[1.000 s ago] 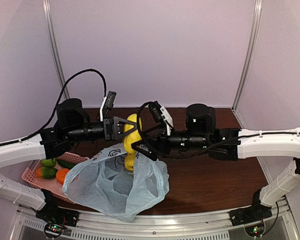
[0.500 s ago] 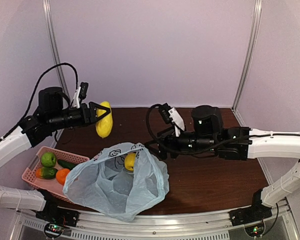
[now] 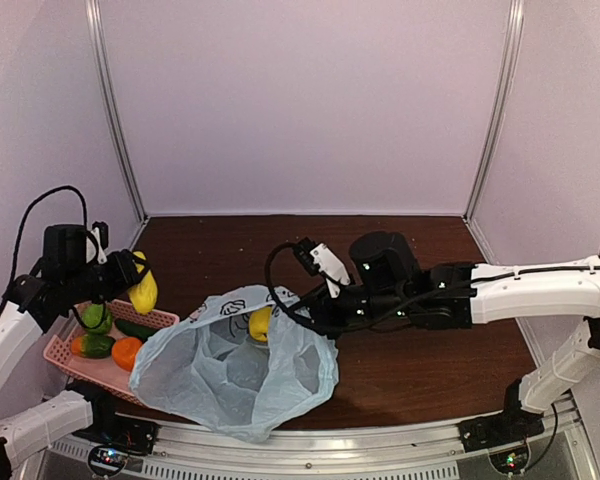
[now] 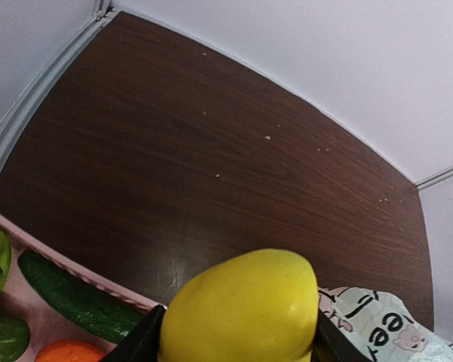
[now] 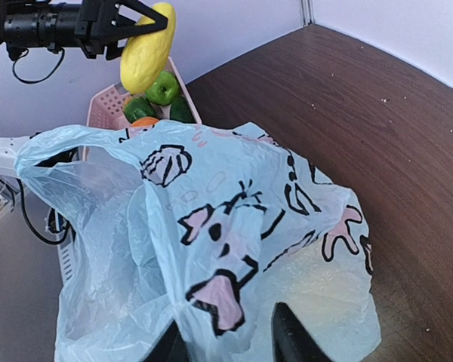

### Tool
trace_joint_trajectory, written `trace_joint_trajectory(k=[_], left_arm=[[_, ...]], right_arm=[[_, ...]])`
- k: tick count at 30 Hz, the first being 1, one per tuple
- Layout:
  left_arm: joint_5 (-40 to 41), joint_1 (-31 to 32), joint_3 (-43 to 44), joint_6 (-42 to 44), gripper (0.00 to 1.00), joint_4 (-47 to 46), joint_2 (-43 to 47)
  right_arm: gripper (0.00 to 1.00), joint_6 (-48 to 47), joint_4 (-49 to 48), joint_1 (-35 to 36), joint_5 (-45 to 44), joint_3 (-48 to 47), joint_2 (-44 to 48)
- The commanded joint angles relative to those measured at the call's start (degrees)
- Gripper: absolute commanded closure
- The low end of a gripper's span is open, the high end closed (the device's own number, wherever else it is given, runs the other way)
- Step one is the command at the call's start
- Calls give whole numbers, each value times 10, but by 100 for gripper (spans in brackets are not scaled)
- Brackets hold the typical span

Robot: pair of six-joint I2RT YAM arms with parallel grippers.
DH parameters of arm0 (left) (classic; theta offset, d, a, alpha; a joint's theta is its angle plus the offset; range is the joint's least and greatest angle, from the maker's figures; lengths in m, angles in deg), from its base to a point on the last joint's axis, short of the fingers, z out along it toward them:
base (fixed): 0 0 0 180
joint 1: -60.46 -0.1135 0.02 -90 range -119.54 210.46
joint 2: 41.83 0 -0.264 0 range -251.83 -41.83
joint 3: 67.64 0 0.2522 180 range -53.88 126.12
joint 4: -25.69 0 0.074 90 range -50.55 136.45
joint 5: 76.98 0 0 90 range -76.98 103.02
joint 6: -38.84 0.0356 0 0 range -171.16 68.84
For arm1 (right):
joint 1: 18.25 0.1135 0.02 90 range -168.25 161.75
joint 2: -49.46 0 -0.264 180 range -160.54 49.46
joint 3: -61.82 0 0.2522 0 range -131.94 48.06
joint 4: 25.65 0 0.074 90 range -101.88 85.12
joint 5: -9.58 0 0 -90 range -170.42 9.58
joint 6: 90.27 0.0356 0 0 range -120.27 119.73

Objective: Untie the knot of the plastic bag and take out the fruit
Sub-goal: Place the fake fruit in the bin.

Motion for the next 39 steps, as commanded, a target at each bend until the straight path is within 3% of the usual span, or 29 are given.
trace_joint_trajectory(k=[1,4,9,19,24,28,31,36,39], left_arm=[[81,-9,-57,-64,54,42,43],[125,-9,-88,-107,55,55,90],[168,-9,-124,-148,54,77,139],[225,-13,-153,-158,51,86,111],[205,-23,-162,-160,48,63,80],[210,-23,-153,-150,39,62,66],[216,-23,-142,-140,23,68,64],[235,-23,-125,-130,5,97,67],[240,-23,-116,-128,2,108,76]], right_arm=[[86,4,-7,5,1,-18,-3],[100,6,-14,5,-4,-14,2],[100,8,-24,5,-17,-5,12],[100,8,-29,5,-21,-3,14],[100,10,-29,5,-21,-2,13],[100,12,-30,5,-23,1,13],[100,12,-32,5,-23,0,12],[100,13,-33,5,-24,-5,10],[100,14,-33,5,-24,-6,9]])
